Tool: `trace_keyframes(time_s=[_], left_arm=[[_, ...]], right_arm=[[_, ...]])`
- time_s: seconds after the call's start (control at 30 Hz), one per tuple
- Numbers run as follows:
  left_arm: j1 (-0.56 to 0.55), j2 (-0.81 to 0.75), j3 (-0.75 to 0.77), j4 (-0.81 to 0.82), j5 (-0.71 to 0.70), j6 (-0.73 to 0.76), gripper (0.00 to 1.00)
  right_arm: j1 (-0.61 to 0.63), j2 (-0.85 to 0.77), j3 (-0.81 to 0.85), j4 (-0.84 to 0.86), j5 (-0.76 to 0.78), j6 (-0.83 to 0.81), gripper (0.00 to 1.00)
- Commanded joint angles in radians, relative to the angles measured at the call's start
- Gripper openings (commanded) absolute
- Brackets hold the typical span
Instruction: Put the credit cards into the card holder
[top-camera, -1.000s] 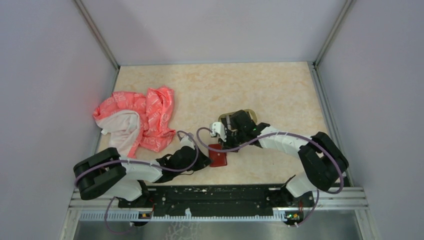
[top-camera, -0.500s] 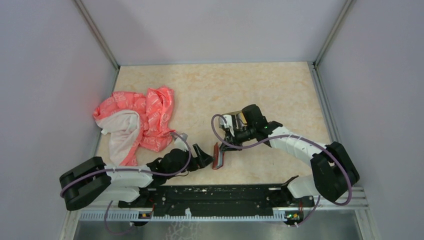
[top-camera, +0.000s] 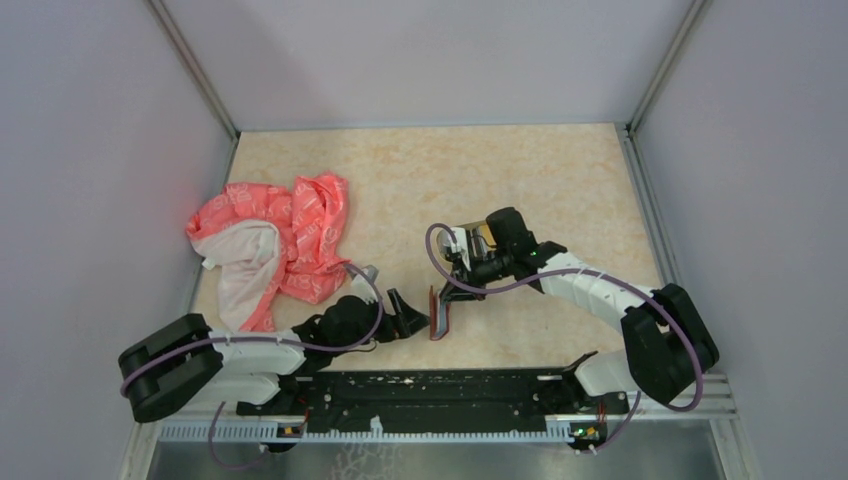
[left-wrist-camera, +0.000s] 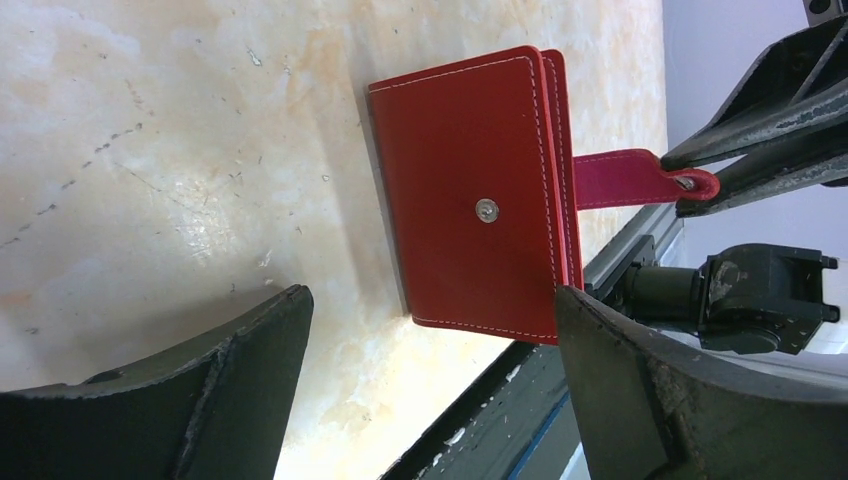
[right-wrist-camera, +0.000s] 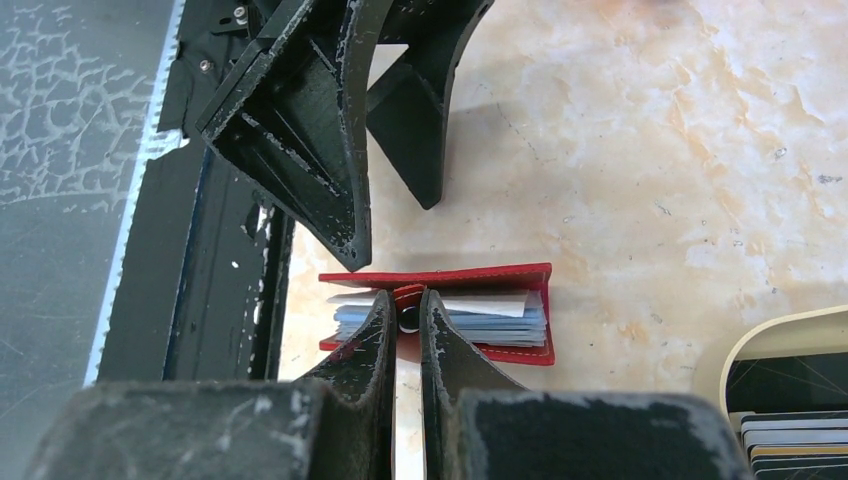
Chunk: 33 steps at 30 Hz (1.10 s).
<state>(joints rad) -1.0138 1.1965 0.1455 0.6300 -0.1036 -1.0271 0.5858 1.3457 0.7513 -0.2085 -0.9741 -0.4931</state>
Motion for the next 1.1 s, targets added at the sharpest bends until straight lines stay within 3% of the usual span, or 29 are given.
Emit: trace_keyframes(time_s=[0.0, 0.33, 0.57, 0.87, 1.07], left_arm=[[0.006, -0.03, 0.005, 0.046, 0.013, 0.021, 0.96], [0.009, -0.145, 0.01, -0.106, -0.039, 0.054, 0.94], [0.009, -0.117, 0.159, -0.416, -0.112, 0.11, 0.72], [0.008, -0.027, 0.263, -0.542, -0.112, 0.201, 0.4], [0.009, -0.031, 0.313, -0.602, -0.112, 0.237, 0.41]], right_arm=[[-0.009, -0.037, 0.011, 0.036, -0.057, -0.002, 0.0], [-0.049, -0.043, 0.019, 0.011, -0.082, -0.016, 0.0], [-0.05, -0.022, 0.034, -0.06, -0.045, -0.094, 0.0], [-0.053, 0.006, 0.054, -0.145, 0.182, -0.19, 0.0], [-0.055, 0.051, 0.066, -0.176, 0.29, -0.208, 0.13]])
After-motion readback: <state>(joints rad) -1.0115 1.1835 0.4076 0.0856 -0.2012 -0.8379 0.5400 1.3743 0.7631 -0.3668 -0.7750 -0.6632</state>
